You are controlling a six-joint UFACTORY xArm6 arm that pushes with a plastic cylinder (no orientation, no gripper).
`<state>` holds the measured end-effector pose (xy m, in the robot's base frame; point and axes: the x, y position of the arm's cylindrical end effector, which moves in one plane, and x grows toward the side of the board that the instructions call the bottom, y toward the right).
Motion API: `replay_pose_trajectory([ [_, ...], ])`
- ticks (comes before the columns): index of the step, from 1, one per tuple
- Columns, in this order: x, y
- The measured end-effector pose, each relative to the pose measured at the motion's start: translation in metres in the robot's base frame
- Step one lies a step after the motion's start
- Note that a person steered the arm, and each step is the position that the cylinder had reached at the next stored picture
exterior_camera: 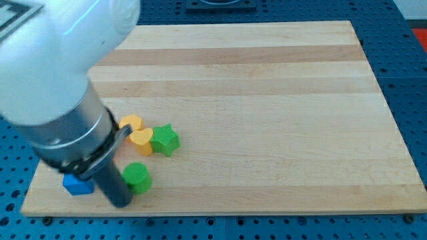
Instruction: Separate the yellow hexagon from the yellow heart
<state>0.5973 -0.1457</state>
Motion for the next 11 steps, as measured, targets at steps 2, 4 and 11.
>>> replay_pose_trajectory([
  [2, -0.108, 0.012],
  [4, -0.095, 0.012],
  [11, -0.157, -0.058],
])
